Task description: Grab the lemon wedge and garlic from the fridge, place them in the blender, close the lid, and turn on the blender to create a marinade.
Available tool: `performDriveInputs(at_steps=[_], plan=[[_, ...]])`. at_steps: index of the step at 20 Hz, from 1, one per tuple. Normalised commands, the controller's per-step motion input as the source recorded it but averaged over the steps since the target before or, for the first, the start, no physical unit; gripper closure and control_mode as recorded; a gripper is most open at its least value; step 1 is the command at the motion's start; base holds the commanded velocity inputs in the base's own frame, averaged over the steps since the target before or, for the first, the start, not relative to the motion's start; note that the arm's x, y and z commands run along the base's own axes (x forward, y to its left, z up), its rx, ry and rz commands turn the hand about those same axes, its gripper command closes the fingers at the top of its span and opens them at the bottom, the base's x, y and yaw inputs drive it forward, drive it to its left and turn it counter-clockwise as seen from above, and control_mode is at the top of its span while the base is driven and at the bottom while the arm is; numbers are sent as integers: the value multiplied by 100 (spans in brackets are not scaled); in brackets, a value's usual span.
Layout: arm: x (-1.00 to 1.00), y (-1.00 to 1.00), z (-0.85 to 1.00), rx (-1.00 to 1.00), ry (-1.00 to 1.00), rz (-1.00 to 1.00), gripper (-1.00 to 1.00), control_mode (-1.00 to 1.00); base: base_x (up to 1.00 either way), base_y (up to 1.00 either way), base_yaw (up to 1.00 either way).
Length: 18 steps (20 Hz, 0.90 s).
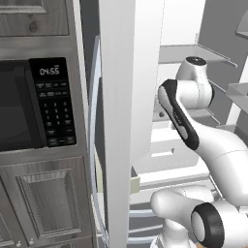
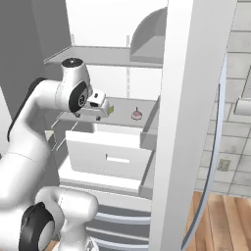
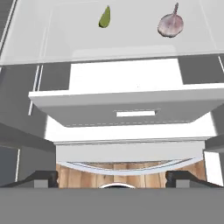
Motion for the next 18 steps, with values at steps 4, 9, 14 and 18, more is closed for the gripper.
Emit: performDriveInputs(at_steps=[4, 9, 14, 18], plan=[[39, -42, -15, 0, -1, -10, -100, -100, 0, 0, 0], [43, -41, -9, 1, 3, -3, -100, -100, 0, 0, 0], [41, -44, -2, 5, 3, -1, -100, -100, 0, 0, 0], [-74, 45, 6, 0, -13, 0, -100, -100, 0, 0, 0]])
